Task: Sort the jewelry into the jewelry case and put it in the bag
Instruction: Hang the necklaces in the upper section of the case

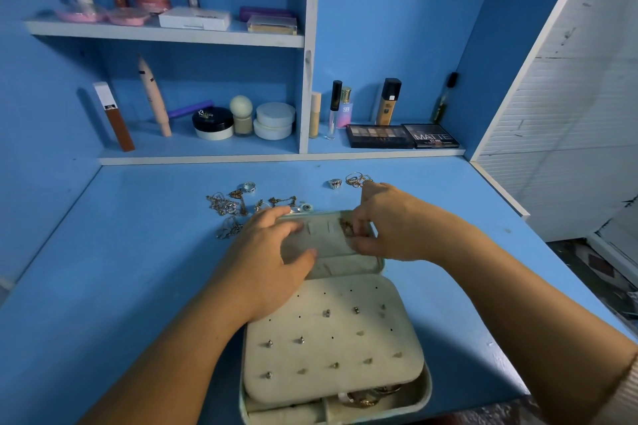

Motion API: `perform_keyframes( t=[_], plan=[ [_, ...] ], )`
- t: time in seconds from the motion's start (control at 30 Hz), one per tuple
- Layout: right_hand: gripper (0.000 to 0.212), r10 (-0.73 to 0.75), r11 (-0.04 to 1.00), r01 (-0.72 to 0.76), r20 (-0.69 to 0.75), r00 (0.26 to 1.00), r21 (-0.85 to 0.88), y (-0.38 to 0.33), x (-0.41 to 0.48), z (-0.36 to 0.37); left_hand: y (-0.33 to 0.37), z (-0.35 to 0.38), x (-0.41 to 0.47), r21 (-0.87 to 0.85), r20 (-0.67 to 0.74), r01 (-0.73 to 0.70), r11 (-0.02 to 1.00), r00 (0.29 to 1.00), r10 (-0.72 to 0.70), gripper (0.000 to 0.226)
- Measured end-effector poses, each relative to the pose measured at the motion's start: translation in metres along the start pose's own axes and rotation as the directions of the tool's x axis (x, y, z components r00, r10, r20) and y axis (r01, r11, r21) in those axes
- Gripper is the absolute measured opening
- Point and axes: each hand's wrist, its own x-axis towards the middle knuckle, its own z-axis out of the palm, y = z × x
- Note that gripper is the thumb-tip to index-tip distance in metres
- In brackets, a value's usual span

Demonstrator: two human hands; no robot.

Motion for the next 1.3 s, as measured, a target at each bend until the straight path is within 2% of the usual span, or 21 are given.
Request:
perform_keyframes(
  t=[0.17, 0.3, 0.5, 0.6, 0.7, 0.77, 0.83, 0.93, 1.0, 1.07, 1.3],
  plan=[
    [0.006, 0.045, 0.992, -0.038, -0.056, 0.997, 0.117, 0.003, -0.011, -0.006, 0.000, 0.000, 0.000, 0.013, 0.007, -0.001, 1.000, 1.000, 0.001, 0.054],
    [0.021, 0.115, 0.988, -0.110, -0.035, 0.993, 0.112, 0.000, -0.010, -0.005, -0.001, -0.001, 0.000, 0.010, 0.014, -0.001, 1.000, 1.000, 0.001, 0.055],
    [0.028, 0.321, 0.947, -0.316, -0.124, 0.939, 0.058, -0.020, 0.011, 0.017, -0.002, -0.001, 0.001, 0.005, 0.016, -0.011, 1.000, 1.000, 0.011, 0.054],
    [0.036, 0.362, 0.932, -0.360, -0.116, 0.925, 0.034, -0.026, 0.014, 0.022, -0.003, 0.000, 0.001, -0.009, 0.019, -0.024, 1.000, 1.000, 0.024, 0.054],
    [0.030, 0.362, 0.932, -0.361, -0.089, 0.928, 0.022, -0.027, 0.012, 0.019, -0.004, 0.000, 0.001, -0.008, 0.014, -0.030, 1.000, 0.999, 0.030, 0.054],
    [0.019, 0.345, 0.937, -0.339, -0.074, 0.936, 0.083, -0.021, 0.011, 0.012, -0.004, 0.000, 0.001, -0.004, 0.014, -0.030, 1.000, 0.999, 0.030, 0.055],
    [0.023, 0.320, 0.939, -0.308, -0.056, 0.946, 0.154, -0.013, 0.008, 0.001, -0.004, 0.000, 0.002, -0.001, 0.019, -0.023, 1.000, 1.000, 0.023, 0.055],
    [0.012, 0.272, 0.946, -0.261, -0.033, 0.962, 0.190, -0.006, 0.007, -0.009, -0.004, 0.000, 0.002, -0.006, 0.025, -0.018, 1.000, 1.000, 0.018, 0.055],
    [0.009, 0.244, 0.958, -0.236, -0.028, 0.969, 0.162, -0.004, 0.008, -0.009, -0.004, 0.000, 0.002, -0.005, 0.026, -0.017, 1.000, 1.000, 0.017, 0.055],
    [0.018, 0.235, 0.967, -0.230, -0.036, 0.971, 0.112, -0.005, 0.010, -0.007, -0.003, -0.001, 0.002, 0.000, 0.027, -0.015, 1.000, 1.000, 0.015, 0.055],
    [0.022, 0.230, 0.972, -0.234, -0.194, 0.954, 0.002, -0.011, 0.016, 0.002, -0.003, -0.001, 0.001, 0.002, 0.043, 0.002, 1.000, 0.999, -0.002, 0.056]
  ],
)
